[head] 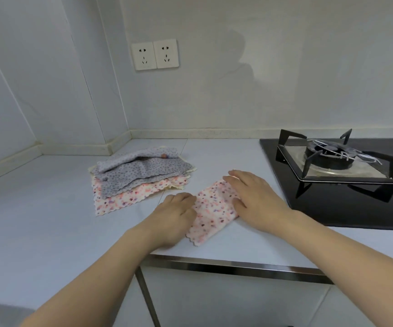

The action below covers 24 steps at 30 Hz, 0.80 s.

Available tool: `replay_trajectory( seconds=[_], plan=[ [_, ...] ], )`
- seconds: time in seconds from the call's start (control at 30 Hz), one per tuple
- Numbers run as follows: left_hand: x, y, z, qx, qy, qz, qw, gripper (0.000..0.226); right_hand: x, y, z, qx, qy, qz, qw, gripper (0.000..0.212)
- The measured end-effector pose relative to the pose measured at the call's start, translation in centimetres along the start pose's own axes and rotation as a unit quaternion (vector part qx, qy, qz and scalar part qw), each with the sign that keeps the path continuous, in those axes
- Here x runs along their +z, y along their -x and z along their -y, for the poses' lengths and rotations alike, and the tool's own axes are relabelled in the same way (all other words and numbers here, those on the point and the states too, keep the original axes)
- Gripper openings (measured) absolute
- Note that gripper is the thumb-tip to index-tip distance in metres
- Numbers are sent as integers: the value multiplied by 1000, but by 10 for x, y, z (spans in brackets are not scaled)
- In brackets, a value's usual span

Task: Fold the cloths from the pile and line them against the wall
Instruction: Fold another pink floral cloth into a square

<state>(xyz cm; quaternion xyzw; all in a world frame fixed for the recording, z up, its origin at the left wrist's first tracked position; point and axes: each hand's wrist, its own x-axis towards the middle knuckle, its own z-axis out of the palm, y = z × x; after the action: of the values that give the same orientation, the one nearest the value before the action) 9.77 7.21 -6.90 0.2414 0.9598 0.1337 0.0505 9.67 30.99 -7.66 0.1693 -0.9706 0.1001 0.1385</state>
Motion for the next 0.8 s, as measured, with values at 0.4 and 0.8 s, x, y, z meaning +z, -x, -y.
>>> replay_trajectory(
  seconds=[0.4, 0.8],
  plan=[
    [-33, 70, -1, -34, -28, 145, 988, 84, -6, 74, 81, -221, -1, -66, 973, 22],
    [-36, 39, -7, -68, 360, -80, 927, 26, -40, 55, 43, 143, -364, -29, 920, 29]
  ],
)
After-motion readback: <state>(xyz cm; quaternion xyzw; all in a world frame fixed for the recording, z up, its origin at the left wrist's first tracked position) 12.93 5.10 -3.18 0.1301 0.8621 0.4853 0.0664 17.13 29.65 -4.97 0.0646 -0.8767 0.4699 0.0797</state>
